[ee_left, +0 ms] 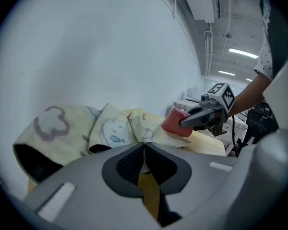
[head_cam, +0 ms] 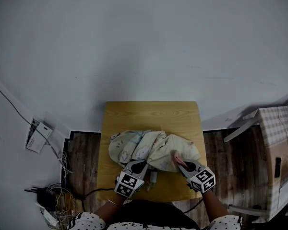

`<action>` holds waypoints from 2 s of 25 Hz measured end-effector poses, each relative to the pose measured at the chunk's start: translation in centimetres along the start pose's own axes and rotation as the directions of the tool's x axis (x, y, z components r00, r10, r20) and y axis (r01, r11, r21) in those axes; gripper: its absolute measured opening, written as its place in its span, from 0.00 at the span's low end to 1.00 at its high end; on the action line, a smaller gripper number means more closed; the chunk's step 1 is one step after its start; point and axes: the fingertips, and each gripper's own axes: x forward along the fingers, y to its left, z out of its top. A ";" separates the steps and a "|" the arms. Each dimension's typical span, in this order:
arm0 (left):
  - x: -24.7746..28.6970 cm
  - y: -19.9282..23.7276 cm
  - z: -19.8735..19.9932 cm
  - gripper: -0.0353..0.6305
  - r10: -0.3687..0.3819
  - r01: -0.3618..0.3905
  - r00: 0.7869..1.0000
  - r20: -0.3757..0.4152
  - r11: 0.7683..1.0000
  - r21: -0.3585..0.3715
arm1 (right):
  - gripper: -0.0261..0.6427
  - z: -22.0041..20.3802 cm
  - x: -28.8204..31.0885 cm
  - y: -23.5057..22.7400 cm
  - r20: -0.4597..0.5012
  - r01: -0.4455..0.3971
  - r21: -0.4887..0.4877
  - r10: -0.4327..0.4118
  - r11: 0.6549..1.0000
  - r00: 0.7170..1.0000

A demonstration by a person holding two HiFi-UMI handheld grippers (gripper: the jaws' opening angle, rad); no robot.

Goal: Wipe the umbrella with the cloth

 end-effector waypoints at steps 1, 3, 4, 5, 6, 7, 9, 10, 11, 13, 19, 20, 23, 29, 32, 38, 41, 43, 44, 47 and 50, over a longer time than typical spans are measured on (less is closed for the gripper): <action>-0.1 -0.1 0.3 0.07 -0.004 0.004 1.000 0.010 1.000 0.002 | 0.09 0.6 -0.1 -0.1 0.022 0.015 -0.004 -0.015 1.000 1.000; -0.3 -0.4 0.8 0.07 -0.011 0.011 0.999 0.037 1.000 0.007 | 0.09 1.8 -0.2 -0.2 0.064 0.035 -0.002 -0.035 0.999 0.997; -0.4 -0.5 1.2 0.07 -0.015 0.015 0.999 0.050 1.000 0.010 | 0.09 2.4 -0.3 -0.2 0.084 0.041 0.002 -0.041 0.999 0.996; -0.6 -0.7 1.6 0.07 -0.019 0.018 0.998 0.062 1.000 0.017 | 0.09 2.9 -0.4 -0.2 0.103 0.046 0.005 -0.046 0.999 0.994; -0.8 -0.9 2.0 0.08 -0.022 0.020 0.997 0.072 1.000 0.024 | 0.09 3.4 -0.4 -0.1 0.120 0.049 0.005 -0.050 0.999 0.991; -1.0 -0.9 2.3 0.08 -0.023 0.020 0.997 0.080 0.999 0.030 | 0.09 3.9 -0.4 -0.1 0.136 0.052 0.001 -0.052 0.999 0.989; -1.5 -0.9 2.8 0.08 -0.020 0.017 0.995 0.097 0.999 0.035 | 0.09 5.1 -0.4 0.1 0.169 0.053 -0.009 -0.051 0.999 0.984; -1.7 -0.8 3.1 0.08 -0.018 0.014 0.994 0.108 0.999 0.034 | 0.09 5.8 -0.4 0.1 0.187 0.052 -0.014 -0.049 0.999 0.981; -1.9 -0.6 3.5 0.08 -0.014 0.010 0.993 0.120 0.999 0.031 | 0.09 6.6 -0.4 0.1 0.204 0.051 -0.018 -0.046 0.999 0.978; -2.4 -0.4 4.2 0.08 -0.006 0.002 0.989 0.146 1.000 0.027 | 0.09 8.0 -0.4 0.2 0.236 0.047 -0.020 -0.041 0.999 0.971; -4.0 0.6 5.6 0.07 0.040 -0.046 0.978 0.205 0.999 0.021 | 0.09 11.7 -0.9 1.3 0.329 0.026 -0.039 -0.012 0.999 0.944; -4.3 0.8 5.9 0.06 0.048 -0.054 0.976 0.214 0.998 0.019 | 0.09 12.3 -1.0 1.6 0.339 0.021 -0.046 -0.004 0.999 0.941; -5.4 1.4 7.0 0.06 0.068 -0.072 0.967 0.246 0.997 0.008 | 0.09 14.1 -1.2 2.4 0.362 0.008 -0.068 0.017 0.998 0.932; -6.6 2.1 8.4 0.06 0.094 -0.101 0.954 0.285 0.995 0.011 | 0.09 16.1 -1.4 3.5 0.392 -0.014 -0.087 0.048 0.996 0.919; -6.9 1.9 8.9 0.06 0.093 -0.102 0.952 0.292 0.995 0.015 | 0.09 16.8 -1.5 4.0 0.406 -0.021 -0.093 0.058 0.995 0.912; -7.2 1.8 9.1 0.06 0.094 -0.104 0.950 0.298 0.994 0.017 | 0.09 17.5 -1.4 4.5 0.414 -0.032 -0.101 0.071 0.994 0.907; -7.3 1.9 9.1 0.06 0.096 -0.106 0.949 0.299 0.994 0.016 | 0.09 17.6 -1.3 4.7 0.412 -0.039 -0.102 0.078 0.994 0.908; -7.4 1.9 9.1 0.06 0.097 -0.107 0.949 0.299 0.994 0.016 | 0.08 17.6 -1.2 4.9 0.408 -0.047 -0.109 0.088 0.993 0.909; -7.5 2.0 9.1 0.06 0.098 -0.107 0.949 0.300 0.994 0.014 | 0.08 17.6 -1.1 5.0 0.407 -0.050 -0.114 0.092 0.992 0.909; -7.6 2.1 9.2 0.06 0.101 -0.109 0.948 0.303 0.994 0.010 | 0.08 17.6 -0.9 5.3 0.402 -0.055 -0.119 0.099 0.991 0.910; -7.7 2.4 9.0 0.06 0.103 -0.112 0.947 0.305 0.994 0.011 | 0.08 17.6 -0.6 5.3 0.402 -0.054 -0.112 0.095 0.992 0.911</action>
